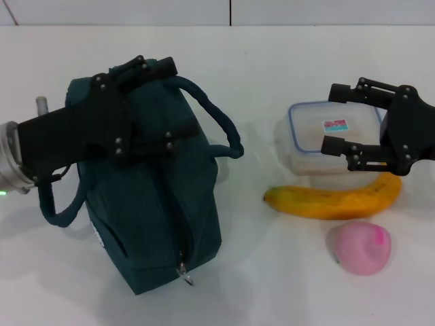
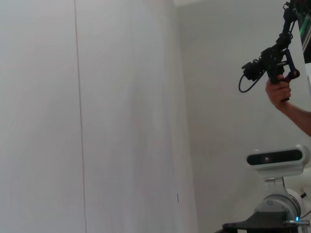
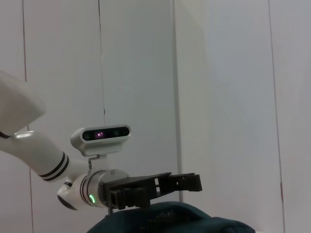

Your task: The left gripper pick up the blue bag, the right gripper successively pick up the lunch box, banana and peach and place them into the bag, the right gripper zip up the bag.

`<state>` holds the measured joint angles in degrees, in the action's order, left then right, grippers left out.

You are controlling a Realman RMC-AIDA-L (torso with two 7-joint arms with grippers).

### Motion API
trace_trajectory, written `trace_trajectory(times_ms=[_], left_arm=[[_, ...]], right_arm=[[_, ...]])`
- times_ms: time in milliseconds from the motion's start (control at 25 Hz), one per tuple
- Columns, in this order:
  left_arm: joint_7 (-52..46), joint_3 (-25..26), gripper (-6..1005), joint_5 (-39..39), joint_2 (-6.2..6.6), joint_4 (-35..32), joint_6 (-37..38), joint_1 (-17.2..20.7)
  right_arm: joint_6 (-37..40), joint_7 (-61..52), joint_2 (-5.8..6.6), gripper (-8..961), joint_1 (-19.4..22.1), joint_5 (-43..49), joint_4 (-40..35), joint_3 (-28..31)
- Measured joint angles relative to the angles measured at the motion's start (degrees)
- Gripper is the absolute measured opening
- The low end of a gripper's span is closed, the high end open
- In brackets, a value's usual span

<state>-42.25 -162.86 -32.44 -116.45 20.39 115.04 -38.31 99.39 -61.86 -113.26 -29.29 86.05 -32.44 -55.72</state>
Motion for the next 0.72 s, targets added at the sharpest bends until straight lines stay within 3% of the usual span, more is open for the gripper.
trace_trajectory(times_ms=[560,600,720], left_arm=[[-0.78,-0.01,881,-3.42,-1.48,0.01,0.21,-0.14],[-2.15,0.00,880,-3.94,-1.20,0.06,0.61,-0.41],[-11.60,0.00,879,-4.95,1.56,0.46,1.41,-2.38]], right_arm=[[0.01,-1.13,0.42,802,-0.44,-0.68,-2.22,0.12],[0.00,-1.63,0.60,802,-0.43,-0.73,-2.32,0.30],[0.02,-2.94,1.19,800,-0.44,-0.78,-2.37,0.97]])
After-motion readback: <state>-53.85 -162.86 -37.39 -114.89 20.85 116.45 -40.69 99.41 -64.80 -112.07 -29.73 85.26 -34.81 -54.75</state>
